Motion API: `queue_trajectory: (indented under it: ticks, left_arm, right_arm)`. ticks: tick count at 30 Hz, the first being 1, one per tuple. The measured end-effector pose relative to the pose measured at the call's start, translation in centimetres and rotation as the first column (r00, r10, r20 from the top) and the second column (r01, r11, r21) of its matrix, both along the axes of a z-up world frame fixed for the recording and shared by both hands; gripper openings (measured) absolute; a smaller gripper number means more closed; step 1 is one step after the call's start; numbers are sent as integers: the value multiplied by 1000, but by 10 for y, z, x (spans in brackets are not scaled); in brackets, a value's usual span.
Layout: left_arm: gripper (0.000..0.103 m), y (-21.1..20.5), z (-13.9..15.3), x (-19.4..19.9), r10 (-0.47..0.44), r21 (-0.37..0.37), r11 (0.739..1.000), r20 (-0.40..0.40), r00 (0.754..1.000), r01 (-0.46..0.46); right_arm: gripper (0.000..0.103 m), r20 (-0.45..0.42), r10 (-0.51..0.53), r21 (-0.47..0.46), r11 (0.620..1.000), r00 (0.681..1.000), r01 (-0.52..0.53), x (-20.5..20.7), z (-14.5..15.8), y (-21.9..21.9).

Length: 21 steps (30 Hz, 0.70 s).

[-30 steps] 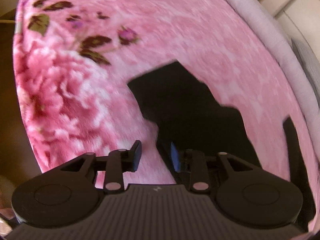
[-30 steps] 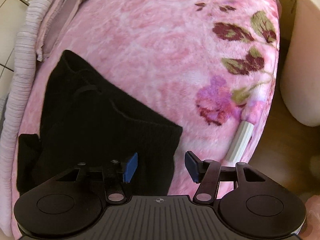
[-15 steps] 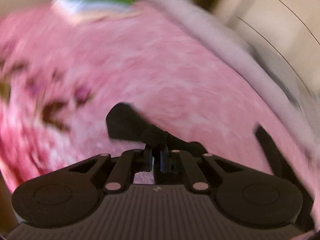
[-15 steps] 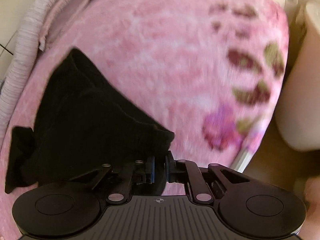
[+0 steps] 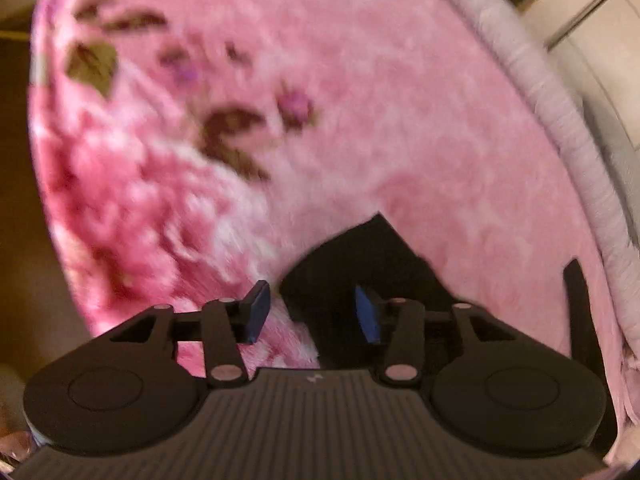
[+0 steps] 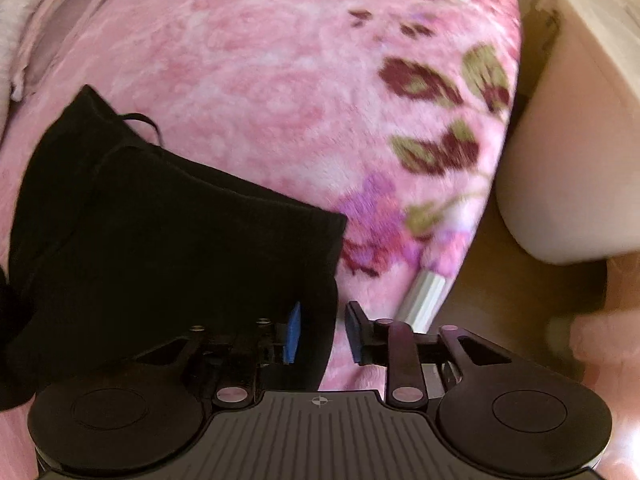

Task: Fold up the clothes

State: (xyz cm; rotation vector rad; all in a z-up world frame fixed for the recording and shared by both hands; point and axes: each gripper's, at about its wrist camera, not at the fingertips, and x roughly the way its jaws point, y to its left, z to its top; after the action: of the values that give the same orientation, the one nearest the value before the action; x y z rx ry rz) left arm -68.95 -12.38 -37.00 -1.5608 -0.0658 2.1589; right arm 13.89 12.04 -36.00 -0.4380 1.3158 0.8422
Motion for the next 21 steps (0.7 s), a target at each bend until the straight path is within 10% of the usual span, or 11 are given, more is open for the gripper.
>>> queue_trajectory:
  ticks: [3,9,21]
  left_arm:
    - [18,20,14,7,-75,-155,987,-182,980,47]
    - [20,50,55,25,-232,-120,971,-271,934,206]
    - [29,231,16,120,-429,191,890,49,902,413]
  right_arm:
    - [33,75,-3,-49,999,997,7,-3,10,3]
    - [36,225,17,34,999,974,-26,-18,56,12]
    - [38,153,253,168,946,955,-278,-61,49,99]
